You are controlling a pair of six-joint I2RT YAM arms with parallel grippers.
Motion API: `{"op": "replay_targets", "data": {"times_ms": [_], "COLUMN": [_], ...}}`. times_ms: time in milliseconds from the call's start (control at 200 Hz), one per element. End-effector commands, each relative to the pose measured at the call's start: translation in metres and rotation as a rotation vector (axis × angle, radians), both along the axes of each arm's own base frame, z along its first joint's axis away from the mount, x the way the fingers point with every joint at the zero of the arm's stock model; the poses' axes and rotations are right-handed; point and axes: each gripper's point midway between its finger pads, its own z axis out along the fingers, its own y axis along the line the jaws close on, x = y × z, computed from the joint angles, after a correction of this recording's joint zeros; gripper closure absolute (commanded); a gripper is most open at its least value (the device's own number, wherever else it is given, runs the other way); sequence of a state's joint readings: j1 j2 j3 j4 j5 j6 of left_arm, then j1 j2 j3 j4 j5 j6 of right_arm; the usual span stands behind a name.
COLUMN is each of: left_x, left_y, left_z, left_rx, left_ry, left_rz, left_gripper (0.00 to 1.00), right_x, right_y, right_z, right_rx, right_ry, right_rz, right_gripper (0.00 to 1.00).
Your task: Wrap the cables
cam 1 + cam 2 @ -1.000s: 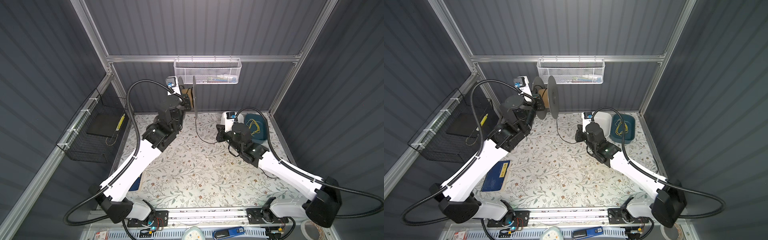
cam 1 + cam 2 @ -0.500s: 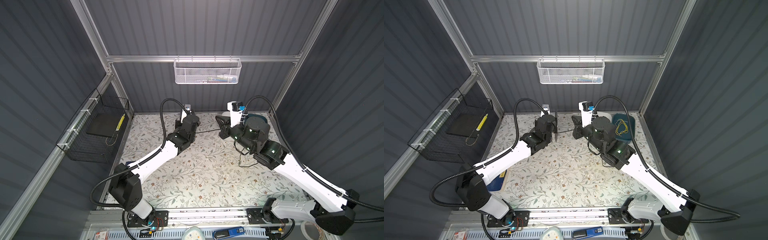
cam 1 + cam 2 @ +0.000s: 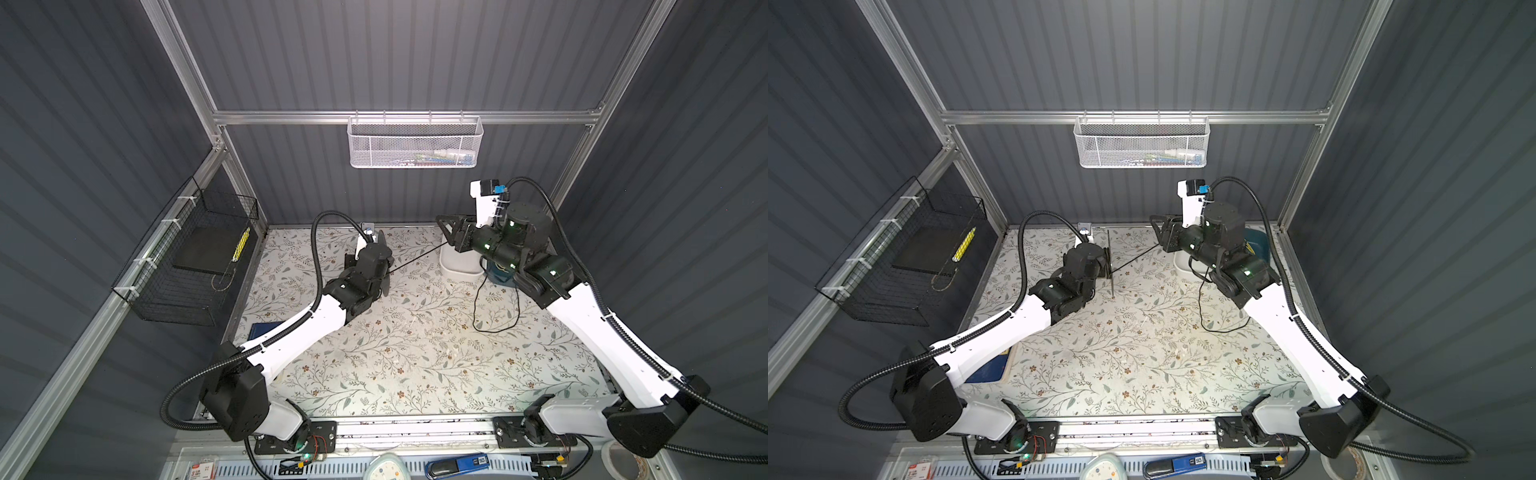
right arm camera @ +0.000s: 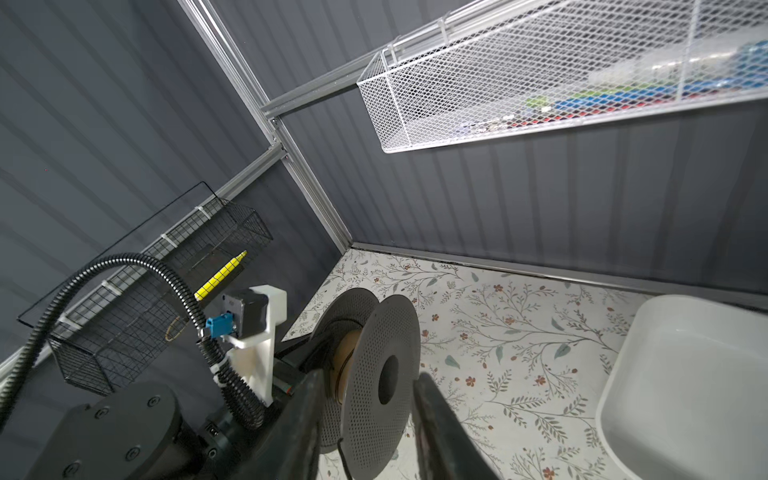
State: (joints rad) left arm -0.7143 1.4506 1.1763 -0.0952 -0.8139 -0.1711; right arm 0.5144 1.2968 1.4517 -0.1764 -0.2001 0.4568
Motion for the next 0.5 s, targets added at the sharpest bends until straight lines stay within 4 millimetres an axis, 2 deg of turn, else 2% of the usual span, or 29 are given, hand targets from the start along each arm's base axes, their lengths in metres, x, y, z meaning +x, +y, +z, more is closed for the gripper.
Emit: {"op": "replay_targets", "data": {"times_ms": [0, 70, 135, 240, 335, 440, 495], "left_x": [-0.014, -0.02, -0.024, -0.034, -0.04, -0.047, -0.048], "left_y": [0.042, 0.042, 0.044, 0.064, 0.072, 0.079, 0.082], "left_z": [-0.048, -0.053, -0.058, -0.062, -0.062, -0.061, -0.063], "left_rx": [0.221, 0.187, 0.187, 0.284, 0.312, 0.327, 0.353], "left_ry": [0.178, 0.212, 0.228, 0.275, 0.277, 0.275, 0.283], "left_rz": [0.088, 0.079, 0.078, 0.154, 0.168, 0.17, 0.175], "left_gripper": [1.0, 1.0, 1.0, 1.0, 1.0, 1.0, 1.0], "right_x": [-0.021, -0.017, -0.012, 0.012, 0.03, 0.04, 0.044], "right_y": [-0.037, -0.041, -0.038, -0.043, -0.048, -0.063, -0.079], "right_z": [0.092, 0.09, 0.08, 0.061, 0.048, 0.045, 0.047], "right_rx": [0.272, 0.373, 0.444, 0.522, 0.546, 0.527, 0.499], "right_ry": [-0.262, -0.305, -0.326, -0.318, -0.29, -0.27, -0.265], "right_rz": [0.006, 0.034, 0.089, 0.07, 0.051, 0.005, -0.036], "right_gripper": [0.53, 0.48, 0.43, 0.42, 0.43, 0.43, 0.43]}}
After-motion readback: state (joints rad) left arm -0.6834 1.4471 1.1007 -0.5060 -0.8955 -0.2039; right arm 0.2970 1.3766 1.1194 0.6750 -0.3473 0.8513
